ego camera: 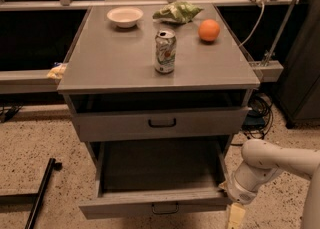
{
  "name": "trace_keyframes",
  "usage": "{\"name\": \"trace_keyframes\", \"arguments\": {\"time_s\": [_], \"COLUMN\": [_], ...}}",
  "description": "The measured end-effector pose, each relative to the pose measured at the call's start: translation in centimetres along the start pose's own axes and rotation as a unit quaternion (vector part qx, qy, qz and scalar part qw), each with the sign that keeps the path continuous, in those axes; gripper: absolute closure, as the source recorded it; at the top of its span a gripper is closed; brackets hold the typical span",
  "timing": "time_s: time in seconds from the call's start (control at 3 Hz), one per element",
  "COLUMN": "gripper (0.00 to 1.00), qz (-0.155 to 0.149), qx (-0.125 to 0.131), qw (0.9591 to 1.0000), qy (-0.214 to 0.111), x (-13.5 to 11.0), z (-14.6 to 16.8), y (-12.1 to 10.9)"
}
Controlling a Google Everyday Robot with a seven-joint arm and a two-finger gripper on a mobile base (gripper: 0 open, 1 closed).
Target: Open middle drawer
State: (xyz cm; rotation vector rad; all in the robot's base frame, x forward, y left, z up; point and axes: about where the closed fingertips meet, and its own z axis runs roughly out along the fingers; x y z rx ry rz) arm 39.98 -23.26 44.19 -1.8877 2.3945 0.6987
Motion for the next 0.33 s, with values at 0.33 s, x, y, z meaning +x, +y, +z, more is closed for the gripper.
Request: {"name": "trace_keyframes", "arguments": {"time_s": [0.33], "gripper": [0.0], "qz": [0.0], "qx": [0.0], "qw": [1.0], "qy": [0.0], "x": [0.0], "z": [0.0], "y": [0.0]}}
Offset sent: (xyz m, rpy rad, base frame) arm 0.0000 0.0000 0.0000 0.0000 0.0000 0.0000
